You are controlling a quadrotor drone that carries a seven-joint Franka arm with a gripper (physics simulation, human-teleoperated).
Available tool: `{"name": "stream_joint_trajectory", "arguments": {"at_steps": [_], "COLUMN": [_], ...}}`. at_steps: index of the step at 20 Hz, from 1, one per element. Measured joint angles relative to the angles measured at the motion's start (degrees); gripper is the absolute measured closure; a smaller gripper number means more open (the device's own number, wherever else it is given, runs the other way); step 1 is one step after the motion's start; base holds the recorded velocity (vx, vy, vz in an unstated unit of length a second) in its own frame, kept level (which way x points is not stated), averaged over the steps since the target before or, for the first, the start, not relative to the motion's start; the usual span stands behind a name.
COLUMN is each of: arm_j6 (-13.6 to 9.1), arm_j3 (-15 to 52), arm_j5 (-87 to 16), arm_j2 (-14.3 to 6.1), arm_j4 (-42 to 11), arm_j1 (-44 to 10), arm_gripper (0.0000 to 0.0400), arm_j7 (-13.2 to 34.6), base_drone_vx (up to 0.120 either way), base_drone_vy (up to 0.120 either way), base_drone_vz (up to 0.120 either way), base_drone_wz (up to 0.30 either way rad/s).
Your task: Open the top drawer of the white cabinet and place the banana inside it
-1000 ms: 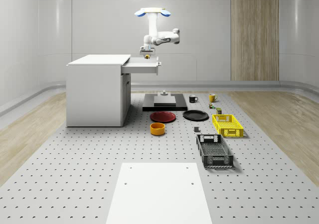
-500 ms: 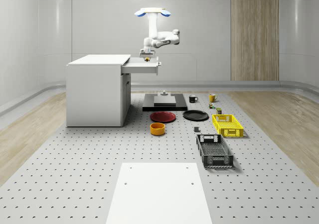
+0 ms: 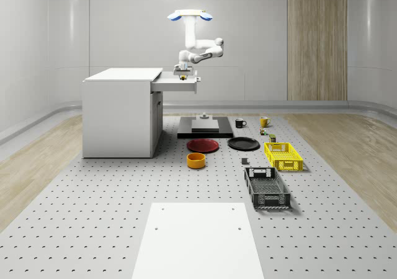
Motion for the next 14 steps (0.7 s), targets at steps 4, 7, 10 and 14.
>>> {"name": "stream_joint_trajectory", "arguments": {"at_steps": [4, 7, 10, 14], "arm_j6": [0.45, 0.05, -0.87, -2.01], "arm_j3": [1.98, 2.01, 0.77, -0.95], "arm_j5": [2.05, 2.34, 1.42, 0.05], "arm_j2": [0.72, 1.06, 1.18, 1.29], "arm_j4": [0.9, 0.9, 0.27, -0.51], "arm_j1": [0.43, 0.3, -0.21, -0.81], "arm_gripper": [0.0144, 0.0068, 0.0032, 0.0012], "arm_j7": [-0.11, -0.43, -0.55, -0.58], "base_drone_vx": [0.0, 0.0, 0.0, 0.0], "base_drone_vy": [0.0, 0.0, 0.0, 0.0], "base_drone_vz": [0.0, 0.0, 0.0, 0.0], "base_drone_wz": [0.0, 0.0, 0.0, 0.0]}}
